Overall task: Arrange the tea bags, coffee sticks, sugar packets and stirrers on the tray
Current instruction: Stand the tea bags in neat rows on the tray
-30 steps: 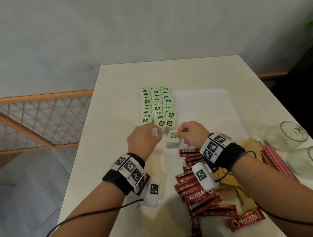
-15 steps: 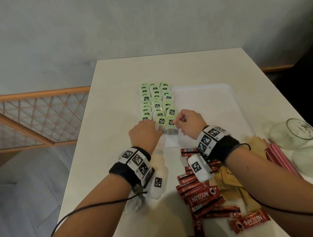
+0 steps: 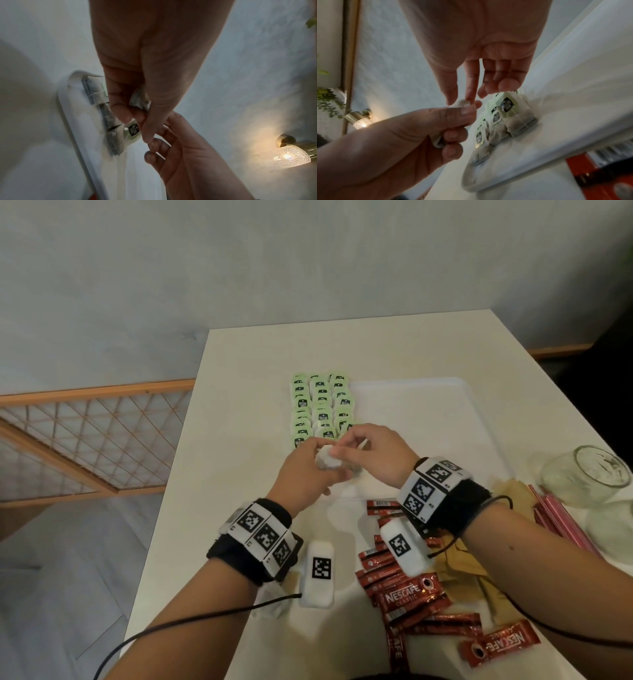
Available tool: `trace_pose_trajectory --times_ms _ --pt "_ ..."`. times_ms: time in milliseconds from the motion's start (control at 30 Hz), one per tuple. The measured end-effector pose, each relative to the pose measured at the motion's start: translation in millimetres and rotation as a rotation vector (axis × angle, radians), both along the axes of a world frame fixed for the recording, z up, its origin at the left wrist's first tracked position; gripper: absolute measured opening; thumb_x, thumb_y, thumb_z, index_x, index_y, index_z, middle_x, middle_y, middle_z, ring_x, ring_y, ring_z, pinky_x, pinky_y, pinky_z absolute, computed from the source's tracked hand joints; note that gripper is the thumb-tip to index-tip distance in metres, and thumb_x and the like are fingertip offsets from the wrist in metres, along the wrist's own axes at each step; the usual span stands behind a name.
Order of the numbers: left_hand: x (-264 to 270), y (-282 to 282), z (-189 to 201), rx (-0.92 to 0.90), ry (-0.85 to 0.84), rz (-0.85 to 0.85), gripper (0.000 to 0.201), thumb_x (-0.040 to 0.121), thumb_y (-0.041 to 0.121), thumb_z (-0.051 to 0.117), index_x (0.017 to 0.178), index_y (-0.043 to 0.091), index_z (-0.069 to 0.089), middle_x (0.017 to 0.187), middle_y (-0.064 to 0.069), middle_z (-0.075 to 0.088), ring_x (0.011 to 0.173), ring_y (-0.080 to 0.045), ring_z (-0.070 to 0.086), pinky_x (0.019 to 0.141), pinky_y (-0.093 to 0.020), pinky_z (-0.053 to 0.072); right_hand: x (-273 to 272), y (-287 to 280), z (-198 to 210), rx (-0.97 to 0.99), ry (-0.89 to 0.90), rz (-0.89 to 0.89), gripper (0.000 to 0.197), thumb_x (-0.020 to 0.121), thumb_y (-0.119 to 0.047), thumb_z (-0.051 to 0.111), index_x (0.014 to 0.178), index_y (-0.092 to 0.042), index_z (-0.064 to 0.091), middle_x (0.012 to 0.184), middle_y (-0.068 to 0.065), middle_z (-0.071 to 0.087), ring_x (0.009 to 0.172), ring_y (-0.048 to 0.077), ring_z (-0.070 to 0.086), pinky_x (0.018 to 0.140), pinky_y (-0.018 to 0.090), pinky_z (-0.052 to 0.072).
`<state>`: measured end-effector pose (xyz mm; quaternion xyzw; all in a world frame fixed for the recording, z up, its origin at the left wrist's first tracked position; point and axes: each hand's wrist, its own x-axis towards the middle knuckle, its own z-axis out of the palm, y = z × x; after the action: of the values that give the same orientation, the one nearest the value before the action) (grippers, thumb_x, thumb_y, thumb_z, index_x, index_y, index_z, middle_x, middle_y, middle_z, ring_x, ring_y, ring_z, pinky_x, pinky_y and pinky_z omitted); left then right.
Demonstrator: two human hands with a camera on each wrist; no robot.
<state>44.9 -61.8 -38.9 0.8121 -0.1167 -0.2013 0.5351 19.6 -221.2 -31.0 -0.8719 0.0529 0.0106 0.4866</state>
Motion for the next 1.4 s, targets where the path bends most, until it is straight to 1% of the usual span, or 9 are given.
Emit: trace_pose_trajectory --times_ms 100,233,367,467,633,833,1000,1200,1400 --pt "-7.1 1.1 -1.2 0.011 -0.015 -0.023 0.041 0.080 0.016 0.080 0.114 0.014 0.058 0.094 -0.001 0.064 0.059 -0.002 0.058 0.056 -0.025 0.055 -6.8 3.3 3.5 -0.054 0.015 0.073 0.017 0.084 -0.031 0.072 0.075 -0.018 0.065 0.085 0.007 0.067 0.069 0.011 0.053 0.072 0.031 0.046" --pt "-15.1 10.9 -14.5 0.292 -0.287 -0.018 0.037 0.078 0.027 0.079 0.109 0.020 0.059 0.103 0.001 0.064 0.090 -0.017 0.061 0.078 -0.035 0.053 -12.0 -2.0 6.1 -0.103 0.051 -0.015 0.020 0.088 -0.028 0.066 0.077 -0.012 0.059 0.068 0.001 0.059 0.065 0.016 0.052 0.069 0.032 0.045" --pt "-28.0 8.9 -15.0 0.301 -0.545 0.046 0.048 0.073 0.036 0.081 0.109 0.020 0.055 0.107 0.005 0.055 0.100 -0.016 0.050 0.075 -0.028 0.045 -13.8 0.0 7.3 -0.127 0.092 -0.087 0.024 0.088 -0.029 0.061 0.082 -0.007 0.058 0.068 0.003 0.059 0.066 0.016 0.056 0.066 0.032 0.044" --pt "-34.8 1.2 -10.8 0.299 -0.543 0.033 0.039 0.077 0.048 0.075 0.098 0.022 0.056 0.096 0.008 0.057 0.092 -0.013 0.053 0.072 -0.032 0.048 -13.2 8.4 6.1 -0.080 0.100 -0.099 0.020 0.087 -0.027 0.062 0.079 -0.009 0.055 0.069 0.006 0.061 0.062 0.012 0.061 0.065 0.031 0.046" --pt "-30.0 4.6 -8.4 0.387 -0.495 0.072 0.012 0.090 0.034 0.063 0.093 0.022 0.065 0.091 0.009 0.069 0.086 -0.012 0.063 0.074 -0.032 0.052 -14.1 10.6 -1.6 -0.048 0.123 -0.075 0.039 0.089 -0.043 0.059 0.086 -0.004 0.061 0.074 0.004 0.073 0.065 0.019 0.065 0.066 0.033 0.052" --pt "0.6 13.7 -18.5 0.486 -0.327 0.043 0.021 0.095 0.033 0.057 0.090 0.017 0.069 0.089 0.000 0.070 0.087 -0.023 0.065 0.082 -0.039 0.053 -12.8 -11.2 -16.7 -0.039 0.224 -0.132 0.027 0.092 -0.037 0.058 0.088 -0.011 0.065 0.081 -0.003 0.073 0.063 0.014 0.062 0.062 0.027 0.048" --pt "21.9 8.2 -18.7 0.651 -0.399 -0.047 0.025 0.100 0.033 0.048 0.098 0.018 0.068 0.097 0.000 0.068 0.096 -0.026 0.063 0.088 -0.038 0.045 -1.8 -23.8 -28.6 -0.066 0.240 -0.200 0.014 0.087 -0.030 0.066 0.093 -0.020 0.059 0.089 0.001 0.065 0.065 0.016 0.059 0.056 0.024 0.044" --pt "30.4 3.6 -19.3 0.616 -0.484 0.041 0.015 0.092 0.028 0.057 0.106 0.024 0.062 0.097 0.006 0.066 0.095 -0.019 0.062 0.089 -0.037 0.037 16.0 -19.5 -29.5 -0.073 0.187 -0.163 0.026 0.084 -0.033 0.071 0.106 -0.027 0.059 0.081 0.000 0.059 0.071 0.016 0.056 0.062 0.027 0.042" --pt "25.0 8.4 -21.5 0.587 -0.519 -0.189 0.031 0.078 0.027 0.072 0.103 0.028 0.055 0.096 0.009 0.056 0.094 -0.017 0.056 0.085 -0.036 0.037 19.7 -21.0 -38.7 -0.131 0.189 -0.159 0.019 0.085 -0.030 0.071 0.084 -0.018 0.056 0.075 -0.005 0.054 0.069 0.013 0.050 0.062 0.024 0.041"
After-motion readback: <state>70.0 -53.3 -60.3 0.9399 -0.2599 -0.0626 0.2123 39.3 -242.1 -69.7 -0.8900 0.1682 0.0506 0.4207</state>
